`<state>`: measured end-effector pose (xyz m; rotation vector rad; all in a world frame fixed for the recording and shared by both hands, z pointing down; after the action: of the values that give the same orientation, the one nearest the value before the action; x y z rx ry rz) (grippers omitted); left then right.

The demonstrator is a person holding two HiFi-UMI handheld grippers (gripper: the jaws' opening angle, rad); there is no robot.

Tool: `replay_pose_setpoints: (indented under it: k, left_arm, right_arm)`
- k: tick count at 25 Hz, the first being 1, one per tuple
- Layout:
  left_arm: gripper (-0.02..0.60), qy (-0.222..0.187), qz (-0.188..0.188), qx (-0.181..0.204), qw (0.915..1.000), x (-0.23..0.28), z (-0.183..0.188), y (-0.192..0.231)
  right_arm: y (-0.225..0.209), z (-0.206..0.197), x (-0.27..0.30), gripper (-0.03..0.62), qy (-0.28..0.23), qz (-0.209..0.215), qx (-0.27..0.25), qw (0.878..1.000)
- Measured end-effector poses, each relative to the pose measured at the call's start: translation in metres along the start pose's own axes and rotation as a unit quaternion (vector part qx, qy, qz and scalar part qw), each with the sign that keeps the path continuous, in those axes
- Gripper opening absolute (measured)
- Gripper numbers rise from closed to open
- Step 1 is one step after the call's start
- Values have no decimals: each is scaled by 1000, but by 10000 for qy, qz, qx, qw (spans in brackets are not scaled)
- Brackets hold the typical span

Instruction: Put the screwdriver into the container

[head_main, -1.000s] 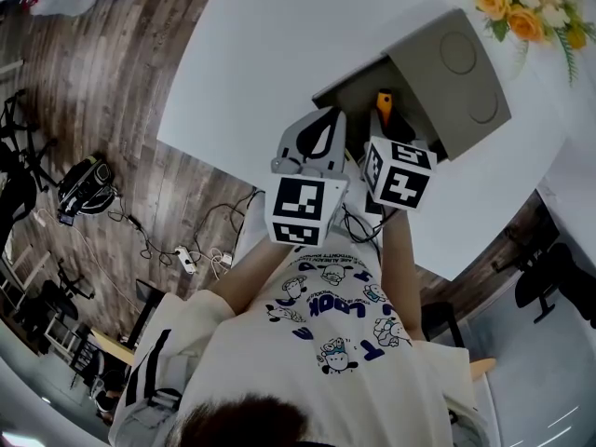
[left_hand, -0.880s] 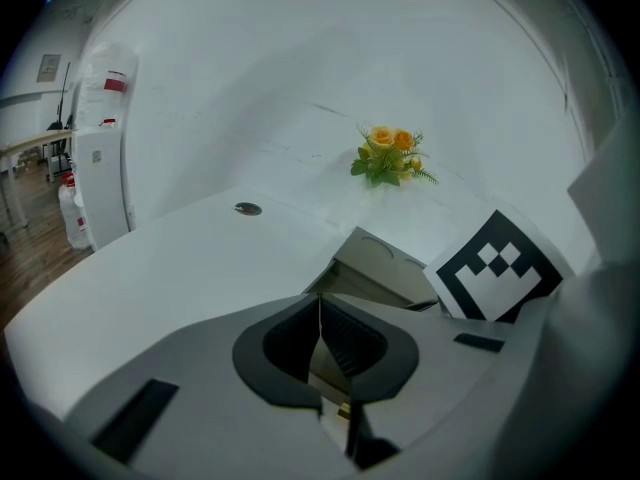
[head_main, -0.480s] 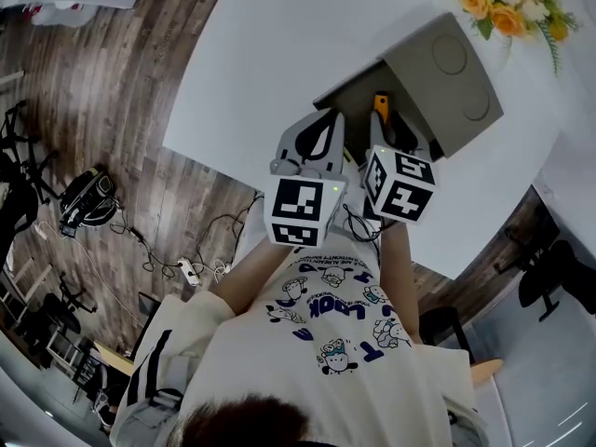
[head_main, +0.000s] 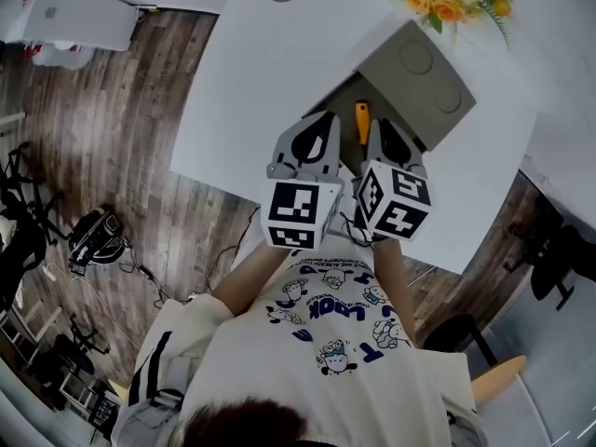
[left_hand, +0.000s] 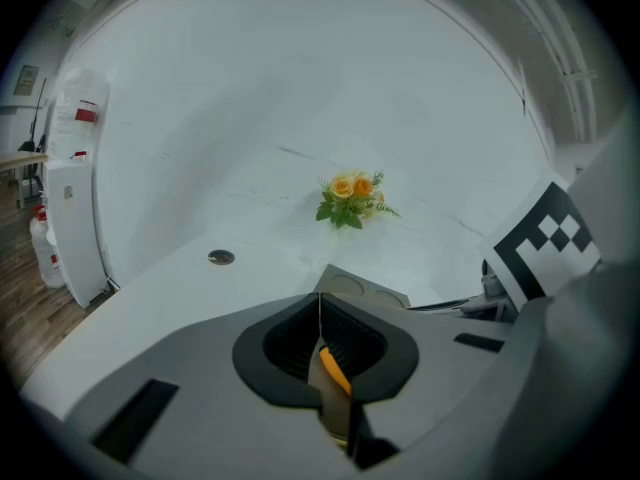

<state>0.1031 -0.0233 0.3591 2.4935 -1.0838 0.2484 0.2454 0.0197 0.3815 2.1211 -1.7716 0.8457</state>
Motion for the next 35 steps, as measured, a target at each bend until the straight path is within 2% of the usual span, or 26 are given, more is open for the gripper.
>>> replay_pose_setpoints:
  k: [15,24,35]
  left_arm:
    - [17,-541,-567,405,9961,-16,42,-28]
    - [17,-860,-695,581,9922,-28,61,-28]
    - [17,-997,-685,699,9902,-45,69,-22]
  right_arm:
    - [6,32,-47,49,-1107,-318,212,9931]
    - [19,44,-62,48,-1510,-352,107,9878]
    - [31,47,-78,48,-1774,-366,51,9835]
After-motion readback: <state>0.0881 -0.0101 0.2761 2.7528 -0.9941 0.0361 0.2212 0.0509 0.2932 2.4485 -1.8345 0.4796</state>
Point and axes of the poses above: the fingertips, and each gripper's own axes: x forward along the fingers, y to its left, z out of its top, the point moved 9 cm from there along -x, backward along the fingers, and after that the axes turned 8 degrees about -y, right-handed, at the moved point
